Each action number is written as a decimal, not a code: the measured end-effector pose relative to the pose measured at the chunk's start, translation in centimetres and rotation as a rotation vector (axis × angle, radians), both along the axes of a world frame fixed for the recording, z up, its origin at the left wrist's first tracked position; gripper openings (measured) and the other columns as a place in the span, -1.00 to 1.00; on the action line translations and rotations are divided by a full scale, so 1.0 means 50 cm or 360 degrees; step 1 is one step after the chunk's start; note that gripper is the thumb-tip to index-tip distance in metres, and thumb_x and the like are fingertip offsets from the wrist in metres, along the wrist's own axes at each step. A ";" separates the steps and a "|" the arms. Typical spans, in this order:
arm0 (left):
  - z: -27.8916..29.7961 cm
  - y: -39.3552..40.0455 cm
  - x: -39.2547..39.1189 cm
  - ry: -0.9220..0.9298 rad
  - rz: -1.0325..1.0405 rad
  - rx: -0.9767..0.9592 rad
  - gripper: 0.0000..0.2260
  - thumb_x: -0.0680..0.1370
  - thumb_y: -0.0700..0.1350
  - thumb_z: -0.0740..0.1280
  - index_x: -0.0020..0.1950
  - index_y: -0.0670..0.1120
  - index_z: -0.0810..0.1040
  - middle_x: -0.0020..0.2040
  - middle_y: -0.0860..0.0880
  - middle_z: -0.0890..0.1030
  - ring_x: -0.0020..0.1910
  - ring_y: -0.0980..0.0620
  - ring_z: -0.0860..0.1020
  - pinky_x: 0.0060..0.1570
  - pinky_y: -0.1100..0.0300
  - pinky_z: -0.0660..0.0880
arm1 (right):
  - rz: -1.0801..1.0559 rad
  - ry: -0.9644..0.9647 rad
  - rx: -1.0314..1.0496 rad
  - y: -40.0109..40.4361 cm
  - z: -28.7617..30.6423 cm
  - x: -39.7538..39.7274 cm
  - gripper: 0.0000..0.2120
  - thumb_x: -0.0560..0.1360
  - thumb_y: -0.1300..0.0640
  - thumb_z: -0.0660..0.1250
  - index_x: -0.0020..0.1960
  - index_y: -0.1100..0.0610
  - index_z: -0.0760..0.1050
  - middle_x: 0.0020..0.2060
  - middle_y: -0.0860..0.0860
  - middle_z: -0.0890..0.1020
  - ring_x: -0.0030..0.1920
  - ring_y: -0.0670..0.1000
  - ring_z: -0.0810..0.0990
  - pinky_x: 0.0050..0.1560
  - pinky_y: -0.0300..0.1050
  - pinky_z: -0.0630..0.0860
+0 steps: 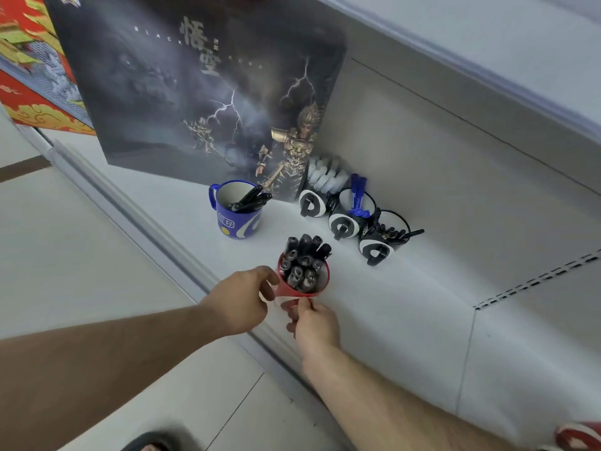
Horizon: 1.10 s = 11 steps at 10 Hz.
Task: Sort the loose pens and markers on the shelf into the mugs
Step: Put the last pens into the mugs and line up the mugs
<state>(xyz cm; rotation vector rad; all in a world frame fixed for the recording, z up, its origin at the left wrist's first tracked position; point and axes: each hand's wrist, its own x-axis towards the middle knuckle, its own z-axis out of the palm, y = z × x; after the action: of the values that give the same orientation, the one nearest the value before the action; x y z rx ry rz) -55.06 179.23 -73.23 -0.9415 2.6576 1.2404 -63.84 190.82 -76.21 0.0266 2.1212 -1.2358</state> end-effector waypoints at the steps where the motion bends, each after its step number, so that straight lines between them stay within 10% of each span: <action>1: 0.020 0.016 -0.030 0.0170 0.0018 -0.0023 -0.57 0.44 -0.31 0.18 0.24 0.03 0.45 -0.05 0.22 0.57 -0.14 0.16 0.56 -0.08 0.24 0.52 | -0.0224 0.0018 0.0001 0.074 0.004 -0.025 -0.71 0.65 0.08 0.16 -0.13 0.15 0.57 -0.25 0.05 0.64 -0.37 0.01 0.54 -0.29 -0.15 0.43; 5: 0.020 0.078 -0.187 0.0438 0.0045 0.0270 -0.66 0.48 -0.27 0.24 0.14 0.11 0.40 -0.05 0.18 0.57 -0.20 0.19 0.54 -0.23 0.29 0.48 | -0.0999 0.0216 -0.0025 0.179 -0.003 -0.287 -0.67 0.65 0.13 0.09 0.20 0.31 0.51 -0.14 0.12 0.60 -0.29 0.01 0.64 -0.33 -0.17 0.41; 6: 0.006 0.066 -0.179 0.0391 0.0073 0.0247 -0.66 0.48 -0.27 0.25 0.15 0.09 0.41 -0.05 0.18 0.57 -0.17 0.19 0.54 -0.22 0.30 0.47 | -0.0642 0.0342 0.0475 0.164 -0.011 -0.333 -0.61 0.68 0.13 0.01 0.48 0.13 0.29 0.40 0.14 0.42 0.32 0.05 0.48 0.15 -0.17 0.53; 8: -0.028 0.024 -0.144 0.0282 0.0113 0.0094 -0.64 0.47 -0.27 0.25 0.22 0.03 0.45 -0.06 0.20 0.55 -0.14 0.21 0.53 -0.12 0.28 0.46 | -0.0955 0.0065 -0.0227 0.111 -0.018 -0.421 -0.70 0.61 0.16 0.07 0.19 -0.22 0.21 0.30 0.06 0.51 -0.28 -0.22 0.48 0.02 -0.33 0.55; 10: -0.022 -0.077 -0.120 0.0630 0.0442 -0.0568 -0.66 0.39 -0.36 0.34 0.14 -0.16 0.56 0.07 -0.09 0.53 0.06 -0.13 0.47 -0.02 0.15 0.37 | 0.0493 0.0930 0.1095 0.109 -0.060 -0.439 -0.54 0.65 0.08 0.08 0.54 -0.01 0.13 0.51 0.00 0.25 0.47 -0.04 0.26 0.37 -0.15 0.37; 11: 0.005 -0.154 -0.111 0.0641 0.0726 -0.0653 -0.61 0.39 -0.28 0.39 0.21 -0.20 0.51 0.22 -0.20 0.46 0.22 -0.23 0.39 0.18 0.00 0.40 | -0.0900 0.0151 -0.0146 0.100 -0.017 -0.392 -0.81 0.60 0.10 0.18 0.18 -0.03 0.46 0.28 0.20 0.55 -0.05 -0.12 0.58 -0.27 -0.25 0.50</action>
<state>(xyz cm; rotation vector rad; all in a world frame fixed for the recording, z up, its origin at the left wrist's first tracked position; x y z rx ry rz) -60.62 171.52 -72.99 -1.5795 3.2160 1.0532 -83.43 195.83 -77.06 0.5720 2.2117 -1.6786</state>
